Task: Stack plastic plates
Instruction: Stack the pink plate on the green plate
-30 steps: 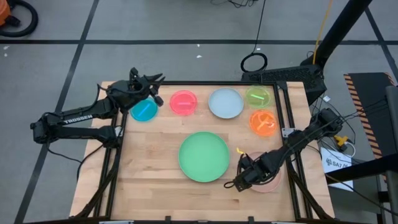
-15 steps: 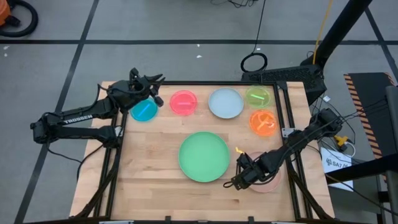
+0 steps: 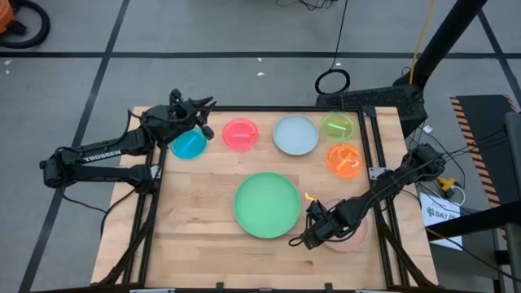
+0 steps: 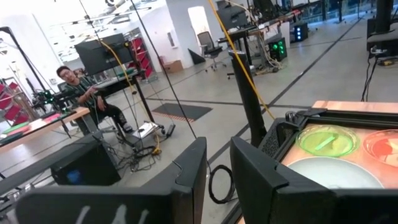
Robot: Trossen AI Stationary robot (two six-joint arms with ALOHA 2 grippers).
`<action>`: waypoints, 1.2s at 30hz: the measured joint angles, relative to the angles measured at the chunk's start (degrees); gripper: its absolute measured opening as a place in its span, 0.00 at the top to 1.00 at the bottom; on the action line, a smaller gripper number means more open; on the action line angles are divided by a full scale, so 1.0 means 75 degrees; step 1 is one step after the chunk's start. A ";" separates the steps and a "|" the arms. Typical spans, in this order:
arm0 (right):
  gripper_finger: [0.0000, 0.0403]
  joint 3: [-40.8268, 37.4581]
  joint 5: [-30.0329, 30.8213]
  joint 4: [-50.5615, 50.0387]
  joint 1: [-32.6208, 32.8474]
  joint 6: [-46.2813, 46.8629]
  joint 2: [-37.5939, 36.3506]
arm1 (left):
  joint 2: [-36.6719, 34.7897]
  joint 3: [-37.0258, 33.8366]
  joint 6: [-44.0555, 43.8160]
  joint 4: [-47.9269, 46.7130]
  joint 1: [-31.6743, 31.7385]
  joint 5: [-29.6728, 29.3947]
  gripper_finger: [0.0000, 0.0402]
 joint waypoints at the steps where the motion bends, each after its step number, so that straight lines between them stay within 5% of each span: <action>1: 0.68 0.0000 0.0002 -0.0029 -0.0002 0.0002 0.0002 | 0.0000 0.0000 -0.0005 0.0001 0.0000 0.0001 0.80; 36: 0.69 -0.0006 0.0003 -0.0231 -0.0045 -0.0078 0.0727 | 0.0000 0.0000 -0.0053 -0.0137 0.0006 0.0000 0.80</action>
